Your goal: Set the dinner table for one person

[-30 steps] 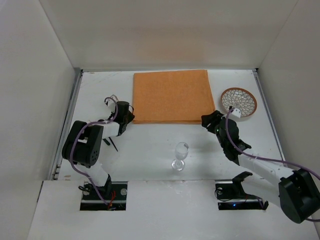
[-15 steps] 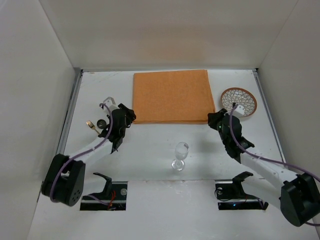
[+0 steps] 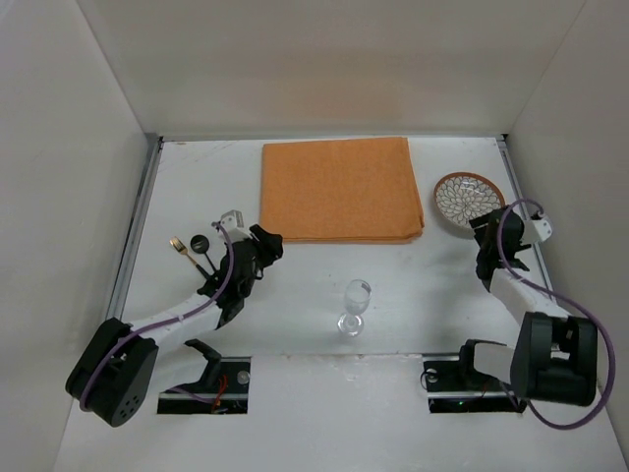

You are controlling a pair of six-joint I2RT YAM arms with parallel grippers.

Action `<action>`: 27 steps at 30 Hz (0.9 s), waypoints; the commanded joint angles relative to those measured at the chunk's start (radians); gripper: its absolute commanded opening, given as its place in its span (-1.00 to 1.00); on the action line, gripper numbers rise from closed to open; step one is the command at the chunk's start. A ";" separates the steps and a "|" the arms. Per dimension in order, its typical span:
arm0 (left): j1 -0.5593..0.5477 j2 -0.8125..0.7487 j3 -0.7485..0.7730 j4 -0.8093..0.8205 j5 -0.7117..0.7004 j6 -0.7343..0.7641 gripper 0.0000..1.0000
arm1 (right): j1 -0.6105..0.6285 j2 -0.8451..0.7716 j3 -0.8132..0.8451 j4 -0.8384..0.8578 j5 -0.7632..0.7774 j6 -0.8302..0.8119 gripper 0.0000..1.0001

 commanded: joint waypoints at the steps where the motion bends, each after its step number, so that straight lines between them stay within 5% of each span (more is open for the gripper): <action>1: -0.019 -0.012 -0.010 0.122 -0.003 0.044 -0.06 | -0.120 0.088 0.061 0.041 -0.090 0.065 0.44; 16: -0.017 0.051 -0.008 0.162 0.026 0.027 -0.04 | -0.277 0.446 0.166 0.213 -0.316 0.140 0.21; 27: 0.010 0.066 -0.013 0.165 0.036 0.008 -0.04 | -0.271 0.498 0.183 0.242 -0.381 0.202 -0.22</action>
